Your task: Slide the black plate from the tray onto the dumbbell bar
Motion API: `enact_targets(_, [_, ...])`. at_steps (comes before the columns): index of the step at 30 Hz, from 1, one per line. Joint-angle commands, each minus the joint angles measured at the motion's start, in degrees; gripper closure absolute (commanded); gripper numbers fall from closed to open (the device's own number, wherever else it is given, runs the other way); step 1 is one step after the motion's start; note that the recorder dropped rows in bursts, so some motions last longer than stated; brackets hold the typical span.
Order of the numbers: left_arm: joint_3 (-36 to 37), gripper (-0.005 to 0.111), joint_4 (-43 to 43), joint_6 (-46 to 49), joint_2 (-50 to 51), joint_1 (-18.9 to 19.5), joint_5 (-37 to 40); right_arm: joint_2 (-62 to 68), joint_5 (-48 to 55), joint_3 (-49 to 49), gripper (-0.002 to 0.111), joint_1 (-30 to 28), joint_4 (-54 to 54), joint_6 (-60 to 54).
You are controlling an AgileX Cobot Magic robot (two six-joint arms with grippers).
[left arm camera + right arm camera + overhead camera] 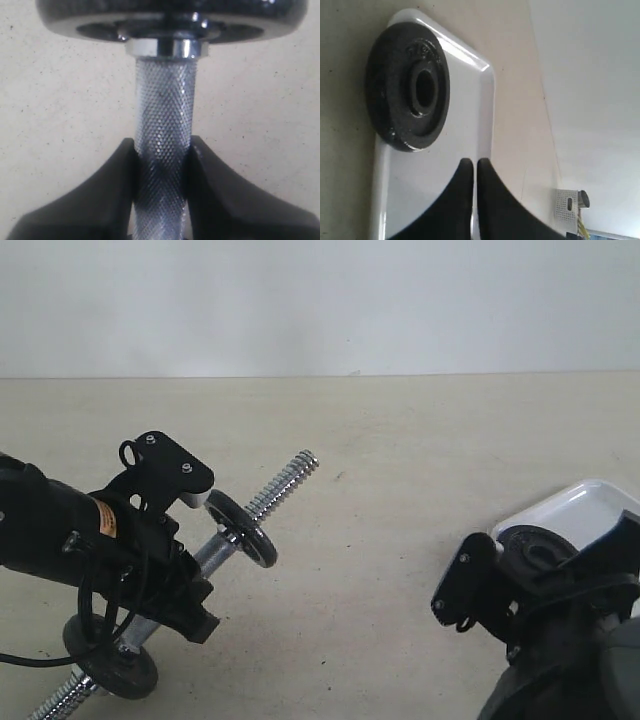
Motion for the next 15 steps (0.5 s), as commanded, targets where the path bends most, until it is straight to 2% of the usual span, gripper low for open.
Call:
enact_targets(1, [-2.0,0.102,-0.6,0.1,-2.0,0.0,-31.7,2.5,-2.6,1.8,0.109,0.0,-2.6,6.8])
enact_targets(15, [-2.0,0.102,-0.6,0.1,-2.0,0.0,-31.6,2.7,-9.7,1.8,0.109,0.0,-7.2,6.4])
